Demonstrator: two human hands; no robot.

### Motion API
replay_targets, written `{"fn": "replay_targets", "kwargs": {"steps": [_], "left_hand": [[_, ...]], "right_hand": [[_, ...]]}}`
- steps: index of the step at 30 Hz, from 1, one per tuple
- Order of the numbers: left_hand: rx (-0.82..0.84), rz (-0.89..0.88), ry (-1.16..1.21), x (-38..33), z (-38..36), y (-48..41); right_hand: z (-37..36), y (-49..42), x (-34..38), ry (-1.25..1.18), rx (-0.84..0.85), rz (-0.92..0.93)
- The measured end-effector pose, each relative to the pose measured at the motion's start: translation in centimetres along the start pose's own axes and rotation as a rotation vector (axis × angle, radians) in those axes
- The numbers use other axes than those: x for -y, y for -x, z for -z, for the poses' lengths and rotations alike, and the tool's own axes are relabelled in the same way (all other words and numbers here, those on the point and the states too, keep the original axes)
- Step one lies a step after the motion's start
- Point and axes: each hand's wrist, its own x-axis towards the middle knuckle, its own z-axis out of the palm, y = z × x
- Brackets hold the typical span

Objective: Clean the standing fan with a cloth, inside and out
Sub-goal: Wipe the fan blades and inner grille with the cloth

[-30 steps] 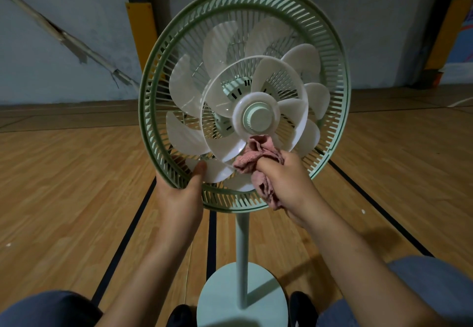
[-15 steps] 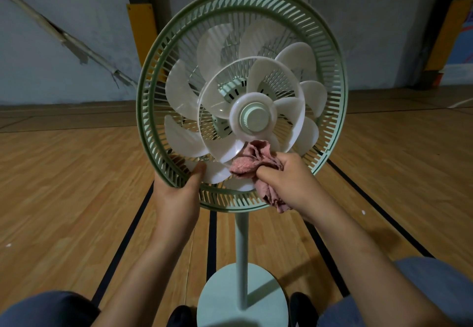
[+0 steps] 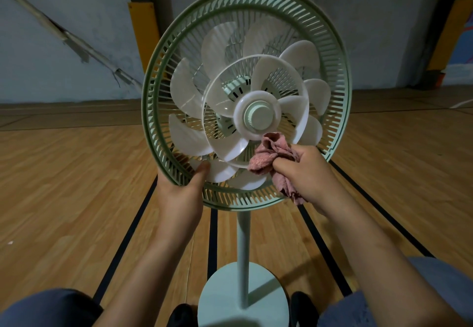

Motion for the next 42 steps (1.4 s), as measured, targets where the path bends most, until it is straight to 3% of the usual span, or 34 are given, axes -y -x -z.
{"fn": "replay_targets", "kwargs": {"steps": [14, 29, 33, 42], "left_hand": [[0.009, -0.004, 0.002, -0.3, -0.1, 0.2], [-0.019, 0.011, 0.006, 0.2, -0.1, 0.1], [-0.014, 0.031, 0.017, 0.2, 0.3, -0.1], [0.028, 0.003, 0.015, 0.2, 0.1, -0.2]], "right_hand": [[-0.4, 0.5, 0.2, 0.03, -0.092, 0.132], [-4.5, 1.1, -1.2, -0.139, -0.007, 0.025], [-3.3, 0.7, -1.2, -0.084, 0.058, 0.024], [-0.9, 0.2, -1.8, 0.162, -0.071, 0.148]]}}
